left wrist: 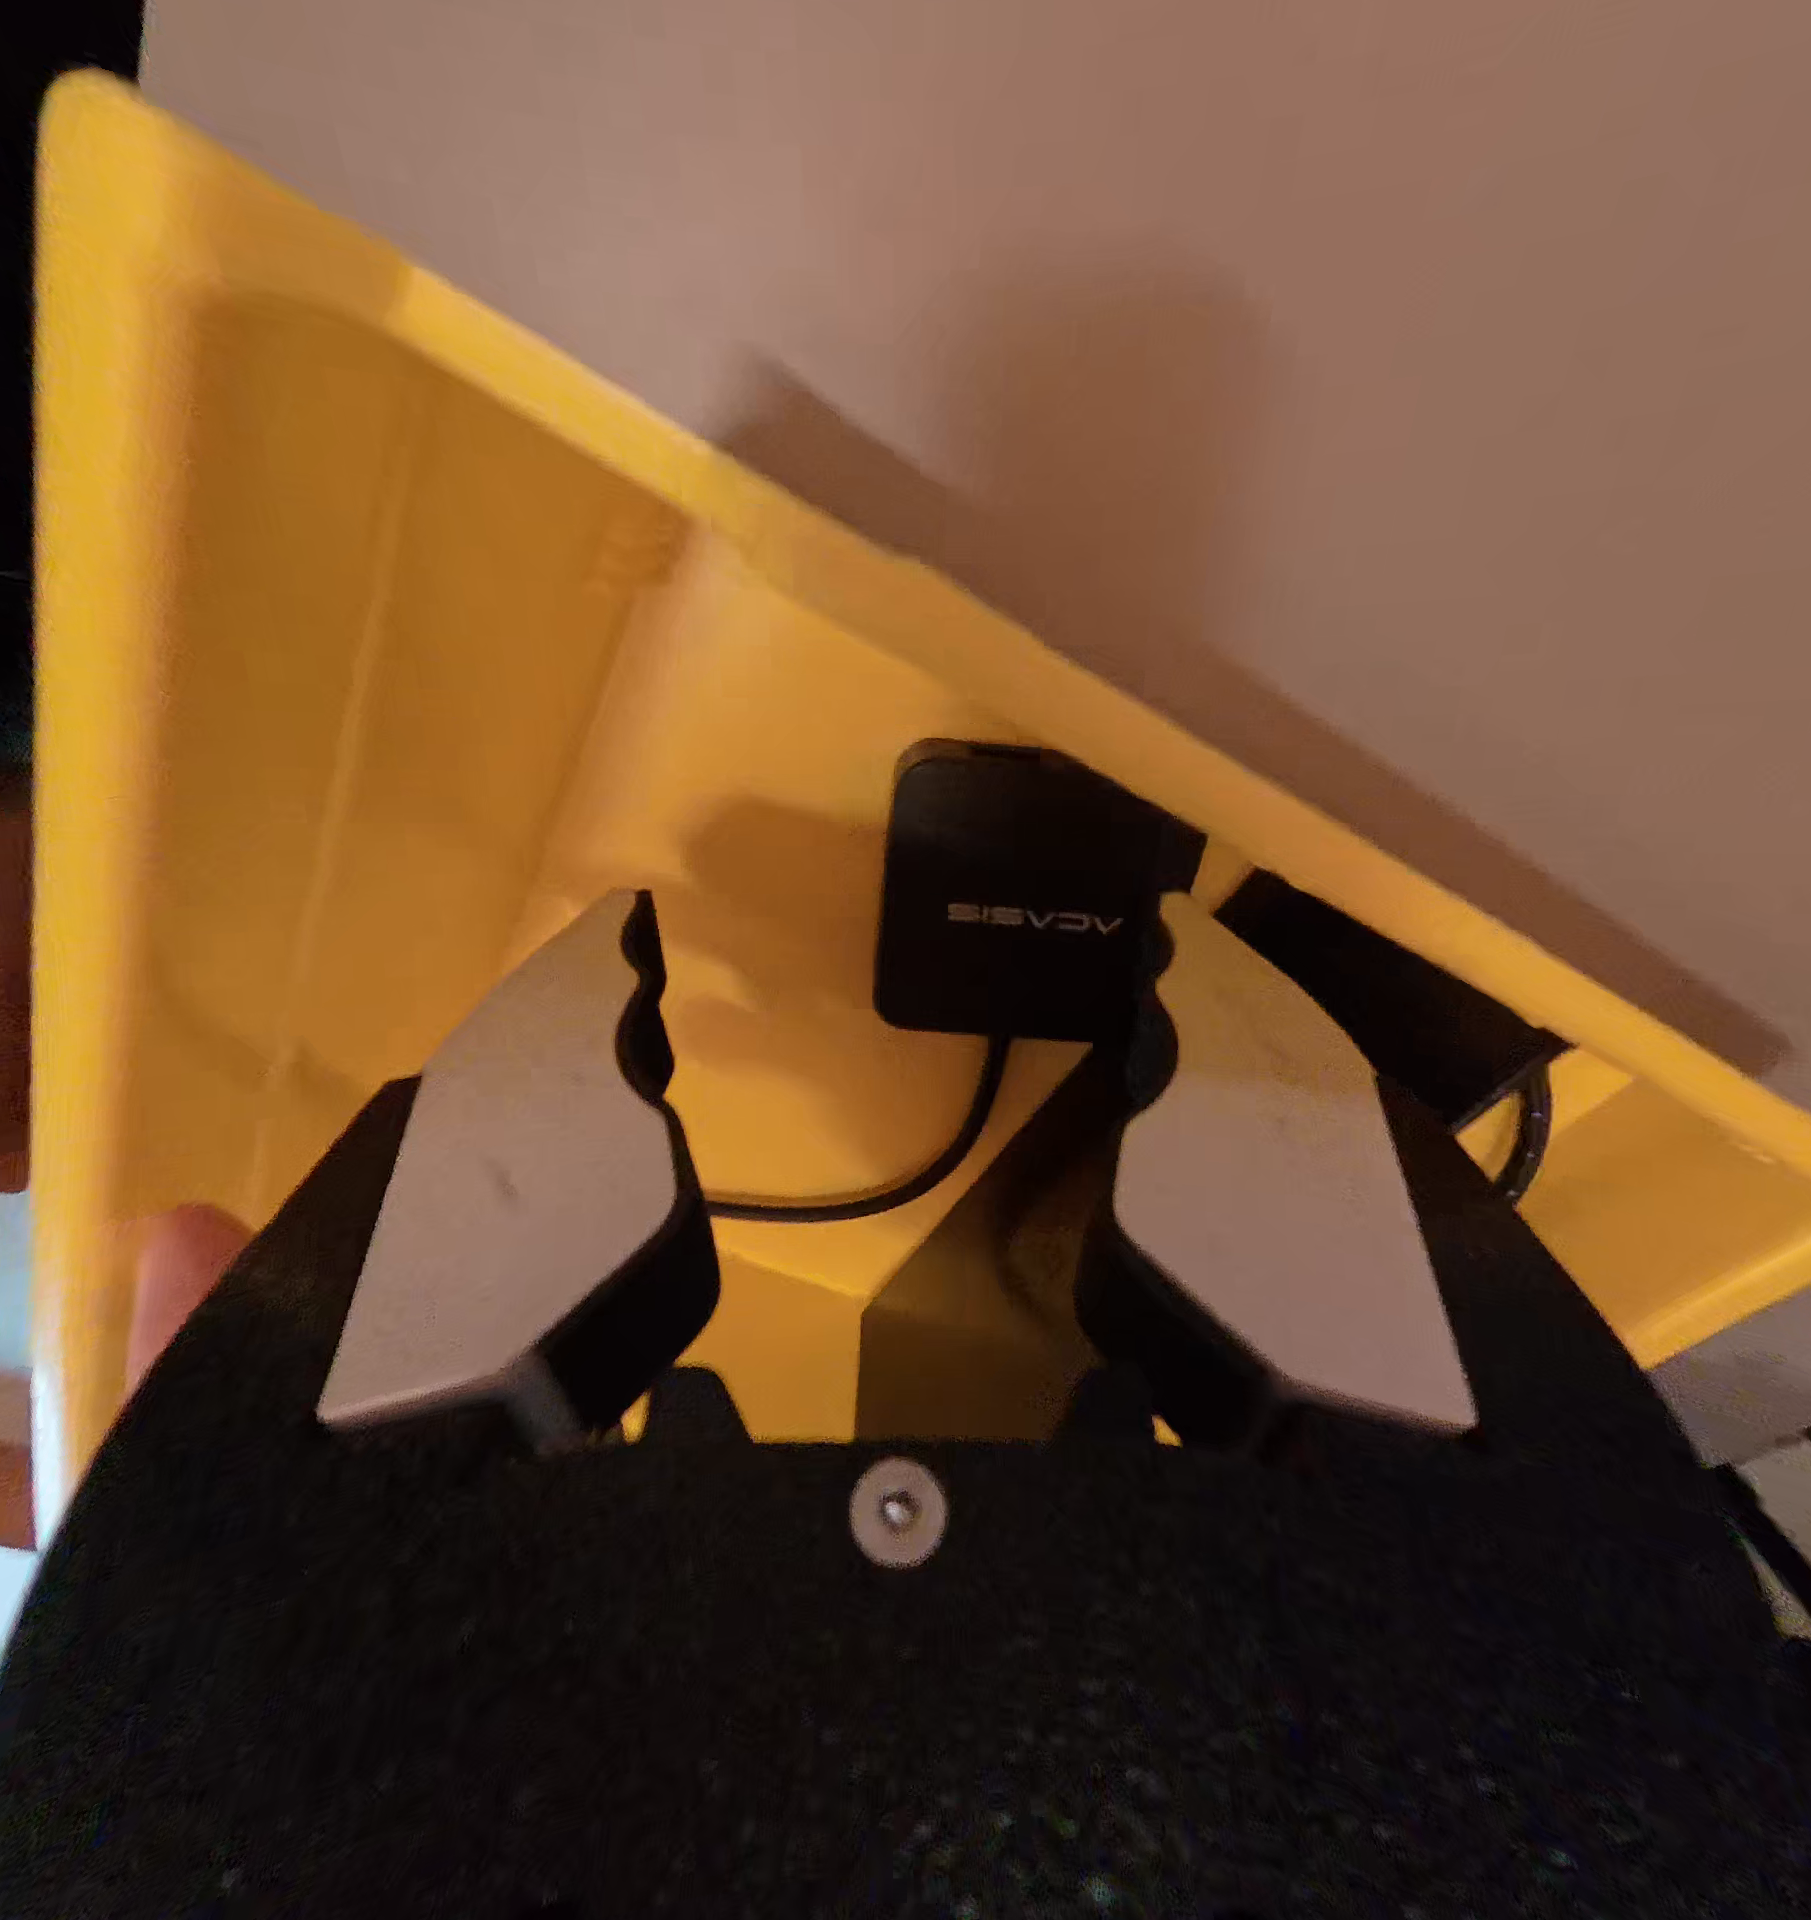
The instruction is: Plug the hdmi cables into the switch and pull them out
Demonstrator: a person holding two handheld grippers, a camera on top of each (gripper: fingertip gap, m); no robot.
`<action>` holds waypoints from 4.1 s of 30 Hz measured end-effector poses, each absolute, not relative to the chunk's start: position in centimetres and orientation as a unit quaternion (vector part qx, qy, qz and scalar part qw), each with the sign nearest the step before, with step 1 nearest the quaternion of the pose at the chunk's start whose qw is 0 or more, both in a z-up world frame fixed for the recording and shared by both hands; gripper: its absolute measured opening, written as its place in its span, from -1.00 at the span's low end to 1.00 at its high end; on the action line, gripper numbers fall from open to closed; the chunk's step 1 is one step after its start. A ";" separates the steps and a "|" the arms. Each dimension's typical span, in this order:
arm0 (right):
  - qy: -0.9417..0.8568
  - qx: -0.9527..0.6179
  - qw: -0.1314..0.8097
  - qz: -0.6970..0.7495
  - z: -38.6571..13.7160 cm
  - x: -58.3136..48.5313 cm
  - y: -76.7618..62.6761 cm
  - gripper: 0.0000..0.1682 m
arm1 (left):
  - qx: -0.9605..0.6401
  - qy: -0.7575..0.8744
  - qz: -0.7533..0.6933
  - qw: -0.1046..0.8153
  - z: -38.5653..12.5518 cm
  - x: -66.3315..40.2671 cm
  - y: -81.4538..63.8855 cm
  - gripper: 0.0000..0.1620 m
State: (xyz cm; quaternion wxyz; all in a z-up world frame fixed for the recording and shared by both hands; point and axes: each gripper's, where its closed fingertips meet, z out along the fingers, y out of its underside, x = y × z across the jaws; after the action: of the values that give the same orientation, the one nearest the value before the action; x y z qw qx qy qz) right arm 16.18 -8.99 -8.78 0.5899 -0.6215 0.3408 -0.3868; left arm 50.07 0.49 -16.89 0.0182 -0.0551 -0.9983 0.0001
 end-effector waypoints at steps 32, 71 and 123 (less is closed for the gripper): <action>0.351 -0.599 0.573 -0.435 -6.4 14.7 -9.6 -0.02 | 0.485 -0.871 -0.033 0.069 -17.2 48.3 1.4 -0.24; 0.348 -0.655 0.520 -0.424 -8.5 14.6 -9.7 -0.03 | 0.512 -0.855 -0.073 0.030 -18.8 49.4 2.7 0.14; 0.258 -0.643 0.547 -0.470 -5.7 15.8 -3.1 -0.01 | 0.102 -0.887 0.316 0.320 -7.2 15.0 -5.6 -0.14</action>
State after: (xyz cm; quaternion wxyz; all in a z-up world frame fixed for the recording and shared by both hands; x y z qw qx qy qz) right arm 15.79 -3.13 -5.73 0.5473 -0.6430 0.2576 -0.4698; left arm 15.01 -5.62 -7.19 0.3197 0.1017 -0.8873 0.3164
